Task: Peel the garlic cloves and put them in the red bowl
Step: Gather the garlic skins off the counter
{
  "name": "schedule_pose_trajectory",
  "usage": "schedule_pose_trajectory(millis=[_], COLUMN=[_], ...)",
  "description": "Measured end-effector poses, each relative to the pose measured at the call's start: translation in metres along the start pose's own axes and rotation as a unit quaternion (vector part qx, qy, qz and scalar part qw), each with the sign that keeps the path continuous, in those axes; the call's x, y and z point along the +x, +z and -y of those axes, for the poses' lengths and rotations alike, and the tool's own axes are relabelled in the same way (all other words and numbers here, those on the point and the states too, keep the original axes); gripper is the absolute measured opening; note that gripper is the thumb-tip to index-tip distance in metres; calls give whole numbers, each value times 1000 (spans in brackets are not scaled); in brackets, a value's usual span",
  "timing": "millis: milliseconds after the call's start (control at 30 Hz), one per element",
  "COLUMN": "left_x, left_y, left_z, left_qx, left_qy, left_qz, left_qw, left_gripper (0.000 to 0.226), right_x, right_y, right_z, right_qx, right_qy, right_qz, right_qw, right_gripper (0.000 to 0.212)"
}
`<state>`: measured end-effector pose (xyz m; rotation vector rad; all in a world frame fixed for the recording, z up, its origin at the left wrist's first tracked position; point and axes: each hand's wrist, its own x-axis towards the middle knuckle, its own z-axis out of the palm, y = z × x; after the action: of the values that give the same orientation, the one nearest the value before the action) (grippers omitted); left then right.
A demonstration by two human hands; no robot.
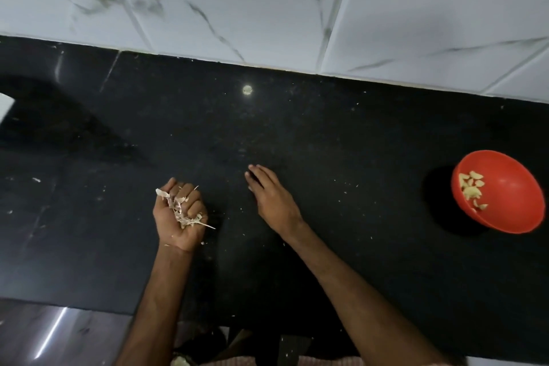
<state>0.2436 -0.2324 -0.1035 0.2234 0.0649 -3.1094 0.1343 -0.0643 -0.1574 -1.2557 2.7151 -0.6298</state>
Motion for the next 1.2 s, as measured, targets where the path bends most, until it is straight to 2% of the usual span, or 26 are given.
schedule_pose_trajectory(millis=[100, 200, 233, 333, 533, 600, 633, 700, 733, 800, 867, 933, 1033, 1133, 1200], left_x=[3, 12, 14, 21, 31, 34, 35, 37, 38, 39, 40, 44, 44, 41, 43], left_y=[-2, -4, -5, -8, -19, -25, -27, -27, -26, -22, -18, -19, -23, -24, -17], left_z=[2, 8, 10, 15, 19, 21, 23, 34, 40, 55, 65, 68, 67, 69, 72], left_qx=[-2, 3, 5, -2, -20, -22, -14, 6, 20, 60, 102, 142, 169, 148, 131], left_qy=[-8, -22, -27, -39, -52, -54, -56, -51, -43, -7, 19, 18, -1, -4, -14], left_qz=[-2, -1, 2, 8, -7, -11, -16, -55, -89, -162, -190, -204, -194, -191, -180], left_qw=[1000, 1000, 1000, 999, 998, 998, 998, 997, 995, 985, 976, 969, 966, 970, 975], left_gripper=[50, 52, 53, 54, 49, 47, 46, 42, 41, 48, 56, 52, 46, 48, 47], right_x=[-45, -80, -89, -107, -103, -97, -91, -73, -62, -45, -38, -37, -36, -35, -38], right_y=[-13, -27, -29, -32, -44, -44, -48, -60, -66, -72, -69, -62, -57, -60, -62], right_z=[-14, -18, -19, -20, -16, -10, -2, 19, 33, 56, 65, 63, 59, 64, 61], right_qx=[-20, -28, -28, -7, 35, 109, 170, 270, 292, 305, 266, 177, 93, 59, 46], right_qy=[-78, -103, -101, -94, -79, -2, 59, 131, 125, 76, 5, -56, -110, -122, -89], right_qz=[-1, -1, -3, -25, -47, -91, -124, -194, -217, -213, -166, -138, -143, -154, -174], right_qw=[997, 994, 994, 995, 995, 990, 976, 934, 923, 925, 949, 973, 979, 979, 980], right_gripper=[60, 73, 70, 39, 36, 46, 43, 26, 20, 18, 22, 23, 25, 25, 19])
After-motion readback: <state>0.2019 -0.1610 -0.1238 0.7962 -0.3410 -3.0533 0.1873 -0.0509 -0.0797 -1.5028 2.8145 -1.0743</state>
